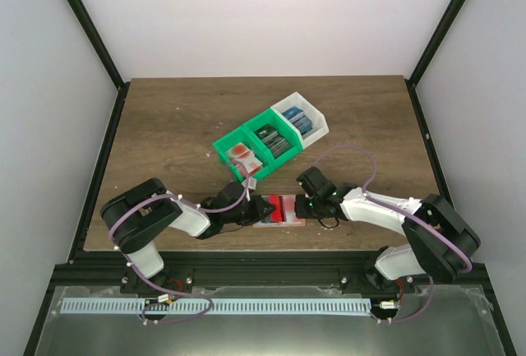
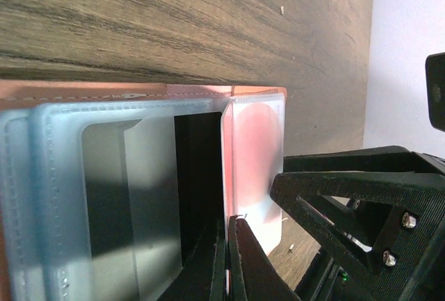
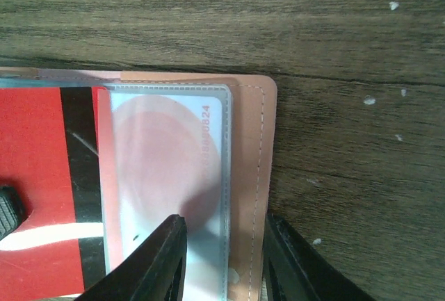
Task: Put the credit cards into the card holder
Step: Insert the credit card into the card holder.
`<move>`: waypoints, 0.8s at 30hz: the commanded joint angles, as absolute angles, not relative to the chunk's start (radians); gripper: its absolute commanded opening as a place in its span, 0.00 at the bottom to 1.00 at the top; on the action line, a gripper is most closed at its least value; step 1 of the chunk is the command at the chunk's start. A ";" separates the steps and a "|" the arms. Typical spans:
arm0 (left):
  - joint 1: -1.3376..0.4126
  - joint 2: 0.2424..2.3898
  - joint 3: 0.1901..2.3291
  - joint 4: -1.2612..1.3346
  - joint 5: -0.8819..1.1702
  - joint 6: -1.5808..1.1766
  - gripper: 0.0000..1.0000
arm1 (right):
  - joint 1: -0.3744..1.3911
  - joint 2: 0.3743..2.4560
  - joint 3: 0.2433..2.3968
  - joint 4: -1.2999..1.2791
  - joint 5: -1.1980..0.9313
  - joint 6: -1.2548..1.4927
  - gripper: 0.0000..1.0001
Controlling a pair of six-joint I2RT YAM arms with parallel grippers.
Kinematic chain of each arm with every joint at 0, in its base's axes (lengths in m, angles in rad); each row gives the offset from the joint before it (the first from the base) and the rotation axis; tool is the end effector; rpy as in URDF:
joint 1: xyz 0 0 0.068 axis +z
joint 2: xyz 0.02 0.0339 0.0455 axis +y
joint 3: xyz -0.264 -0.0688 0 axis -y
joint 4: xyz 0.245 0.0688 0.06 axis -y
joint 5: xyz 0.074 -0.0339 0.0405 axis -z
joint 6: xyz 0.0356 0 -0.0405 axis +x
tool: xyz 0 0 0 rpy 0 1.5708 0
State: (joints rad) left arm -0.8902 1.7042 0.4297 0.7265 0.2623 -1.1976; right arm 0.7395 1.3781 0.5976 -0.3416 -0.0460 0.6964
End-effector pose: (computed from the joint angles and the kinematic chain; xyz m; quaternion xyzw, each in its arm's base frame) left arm 0.1668 -0.2207 0.1019 -0.0691 0.8642 -0.4767 0.1454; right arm 0.1712 0.1584 0.1441 -0.0261 0.9743 0.1632 0.1528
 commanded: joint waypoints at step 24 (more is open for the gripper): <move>-0.969 1.731 0.413 0.672 0.207 -1.346 0.00 | 0.751 1.402 0.548 -0.372 -0.045 0.722 0.32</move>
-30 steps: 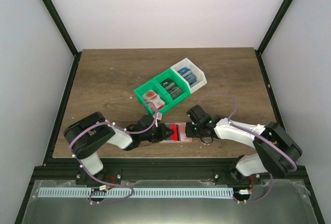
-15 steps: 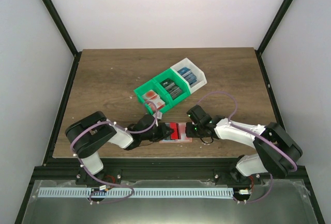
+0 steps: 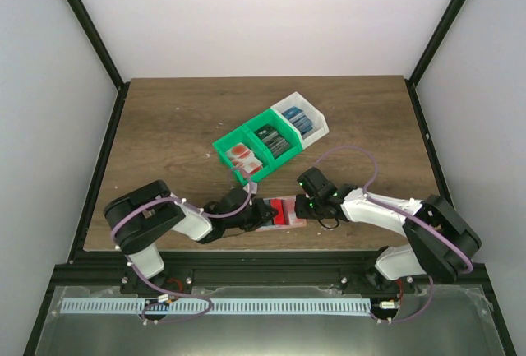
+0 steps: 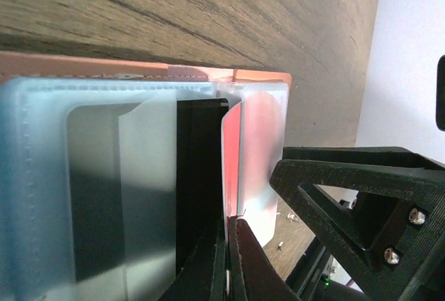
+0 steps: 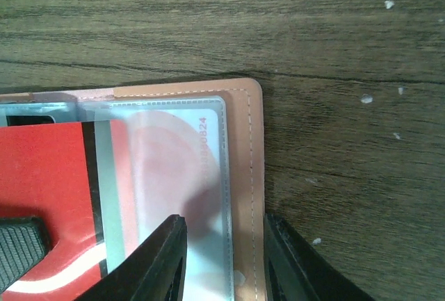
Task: Put the credit cards into the card holder
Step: Insert the credit card into the card holder.
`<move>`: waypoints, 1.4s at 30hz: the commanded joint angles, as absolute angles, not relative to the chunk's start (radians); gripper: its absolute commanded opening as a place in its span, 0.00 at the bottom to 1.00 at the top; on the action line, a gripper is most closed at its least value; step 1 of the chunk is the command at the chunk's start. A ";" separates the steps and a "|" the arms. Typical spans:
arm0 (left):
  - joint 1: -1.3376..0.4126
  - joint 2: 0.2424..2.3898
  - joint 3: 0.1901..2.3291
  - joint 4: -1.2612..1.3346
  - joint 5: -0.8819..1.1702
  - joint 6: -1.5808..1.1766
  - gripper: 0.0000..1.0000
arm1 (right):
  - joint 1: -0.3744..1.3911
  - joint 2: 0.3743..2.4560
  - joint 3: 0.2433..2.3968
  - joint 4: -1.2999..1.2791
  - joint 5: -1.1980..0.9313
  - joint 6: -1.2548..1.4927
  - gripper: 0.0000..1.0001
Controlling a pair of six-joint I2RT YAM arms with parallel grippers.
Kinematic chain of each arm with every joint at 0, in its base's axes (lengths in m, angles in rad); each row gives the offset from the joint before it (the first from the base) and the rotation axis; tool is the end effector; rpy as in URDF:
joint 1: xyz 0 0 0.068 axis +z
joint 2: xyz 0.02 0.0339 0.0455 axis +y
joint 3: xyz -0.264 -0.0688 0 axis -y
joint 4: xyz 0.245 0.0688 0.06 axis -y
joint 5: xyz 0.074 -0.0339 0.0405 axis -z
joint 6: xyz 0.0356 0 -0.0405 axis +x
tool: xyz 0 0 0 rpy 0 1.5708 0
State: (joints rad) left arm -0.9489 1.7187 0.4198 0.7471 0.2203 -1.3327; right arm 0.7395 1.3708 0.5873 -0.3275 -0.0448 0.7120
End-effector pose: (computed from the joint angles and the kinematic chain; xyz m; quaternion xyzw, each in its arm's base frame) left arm 0.1539 -0.2281 0.0977 -0.1129 0.8620 -0.4807 0.1149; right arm 0.1704 0.1576 0.1436 -0.0185 0.9733 0.1675 0.1559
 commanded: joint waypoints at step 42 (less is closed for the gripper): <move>-0.988 1.585 0.626 0.036 0.049 -1.146 0.51 | 0.764 1.239 0.584 -0.375 0.045 0.761 0.43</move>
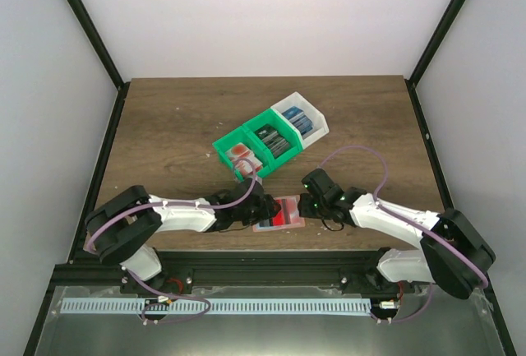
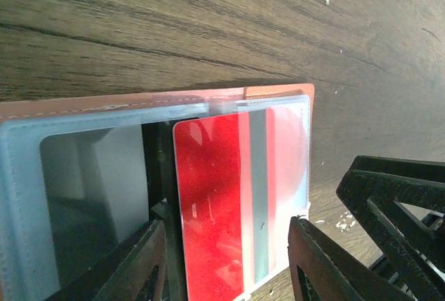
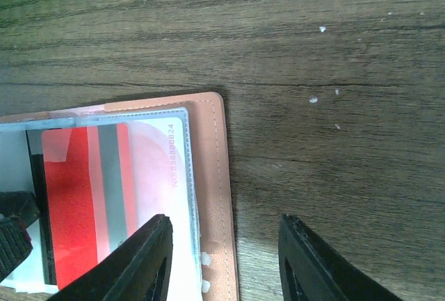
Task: Put the credit cards into the card holder
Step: Insert the credit card into the card holder.
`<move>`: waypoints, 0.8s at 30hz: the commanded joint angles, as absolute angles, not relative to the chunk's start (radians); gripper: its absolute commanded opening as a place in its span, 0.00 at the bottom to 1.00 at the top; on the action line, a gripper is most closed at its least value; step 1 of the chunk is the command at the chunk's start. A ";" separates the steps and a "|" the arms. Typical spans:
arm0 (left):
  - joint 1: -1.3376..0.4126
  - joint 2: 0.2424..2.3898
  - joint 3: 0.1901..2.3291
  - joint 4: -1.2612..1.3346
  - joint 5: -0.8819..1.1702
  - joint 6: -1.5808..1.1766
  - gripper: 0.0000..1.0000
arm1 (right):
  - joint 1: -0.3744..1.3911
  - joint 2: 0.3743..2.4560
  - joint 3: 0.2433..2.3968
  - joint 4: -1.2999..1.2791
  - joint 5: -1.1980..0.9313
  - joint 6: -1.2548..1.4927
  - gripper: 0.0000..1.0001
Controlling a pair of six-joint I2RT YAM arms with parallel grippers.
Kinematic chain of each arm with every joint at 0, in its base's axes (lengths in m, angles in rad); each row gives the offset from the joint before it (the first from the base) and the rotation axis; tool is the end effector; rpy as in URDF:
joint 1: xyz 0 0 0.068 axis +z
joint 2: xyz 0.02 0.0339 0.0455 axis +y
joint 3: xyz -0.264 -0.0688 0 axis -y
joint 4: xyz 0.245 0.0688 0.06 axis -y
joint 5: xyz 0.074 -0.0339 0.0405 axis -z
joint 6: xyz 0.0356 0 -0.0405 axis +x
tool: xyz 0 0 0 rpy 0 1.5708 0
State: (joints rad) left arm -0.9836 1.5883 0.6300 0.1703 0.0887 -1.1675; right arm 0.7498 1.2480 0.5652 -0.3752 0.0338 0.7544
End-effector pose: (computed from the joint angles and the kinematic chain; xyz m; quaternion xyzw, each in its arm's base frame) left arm 0.1590 -0.2446 0.1339 -0.0680 0.9211 -0.3548 0.1451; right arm 0.1603 0.1476 0.1603 0.0065 0.9672 0.1613 0.1963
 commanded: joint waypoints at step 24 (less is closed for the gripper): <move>-0.986 1.744 0.682 0.275 0.228 -1.052 0.34 | 0.762 1.297 0.552 -0.317 -0.038 0.765 0.38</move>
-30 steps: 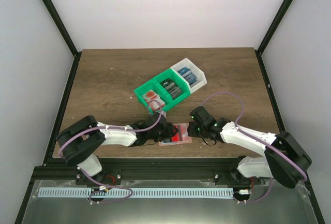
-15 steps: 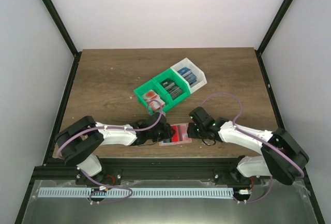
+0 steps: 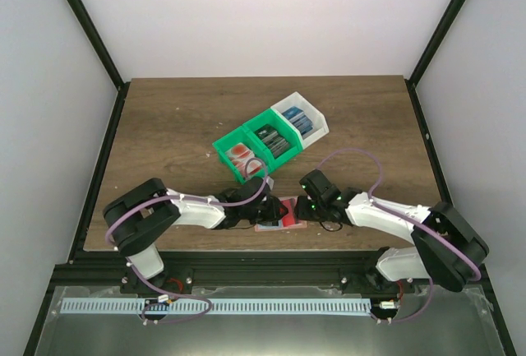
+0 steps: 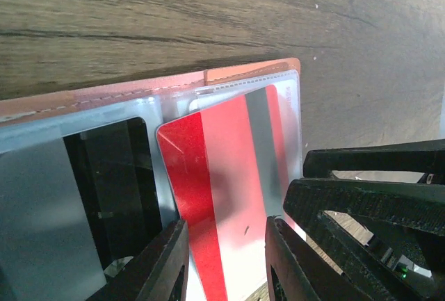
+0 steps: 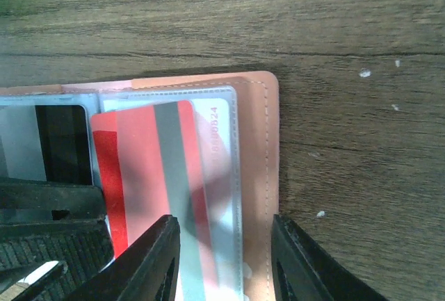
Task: Put the credit cards into the card holder
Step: Insert the credit card into the card holder.
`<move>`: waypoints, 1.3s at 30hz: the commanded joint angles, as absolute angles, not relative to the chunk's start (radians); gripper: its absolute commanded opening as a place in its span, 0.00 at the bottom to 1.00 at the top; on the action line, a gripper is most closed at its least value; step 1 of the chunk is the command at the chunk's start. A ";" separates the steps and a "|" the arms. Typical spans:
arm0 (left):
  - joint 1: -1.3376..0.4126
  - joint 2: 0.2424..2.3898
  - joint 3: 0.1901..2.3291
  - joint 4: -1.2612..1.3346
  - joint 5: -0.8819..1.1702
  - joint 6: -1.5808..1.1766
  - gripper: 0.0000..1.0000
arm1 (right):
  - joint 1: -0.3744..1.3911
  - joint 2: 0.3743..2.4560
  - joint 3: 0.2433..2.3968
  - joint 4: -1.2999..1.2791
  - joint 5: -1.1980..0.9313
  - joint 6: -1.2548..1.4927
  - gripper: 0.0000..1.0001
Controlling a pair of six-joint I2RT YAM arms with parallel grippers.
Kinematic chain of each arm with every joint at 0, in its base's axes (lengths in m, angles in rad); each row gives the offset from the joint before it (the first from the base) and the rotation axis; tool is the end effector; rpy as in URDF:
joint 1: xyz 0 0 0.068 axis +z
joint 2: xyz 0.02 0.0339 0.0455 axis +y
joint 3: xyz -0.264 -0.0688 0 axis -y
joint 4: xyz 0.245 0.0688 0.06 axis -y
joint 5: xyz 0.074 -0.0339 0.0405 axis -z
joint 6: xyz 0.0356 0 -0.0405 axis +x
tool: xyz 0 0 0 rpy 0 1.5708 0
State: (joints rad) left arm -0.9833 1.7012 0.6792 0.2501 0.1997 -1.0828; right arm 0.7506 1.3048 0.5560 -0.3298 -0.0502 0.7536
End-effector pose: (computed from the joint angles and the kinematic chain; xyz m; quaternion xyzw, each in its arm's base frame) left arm 0.1667 -0.2631 0.1216 -0.0069 0.9175 -0.3794 0.1193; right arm 0.1616 0.1532 0.1488 -0.0047 0.9696 0.1842 0.1612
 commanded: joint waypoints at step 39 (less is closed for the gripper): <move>-0.899 1.527 0.648 0.194 0.082 -0.848 0.47 | 0.770 1.220 0.607 -0.407 0.069 0.781 0.42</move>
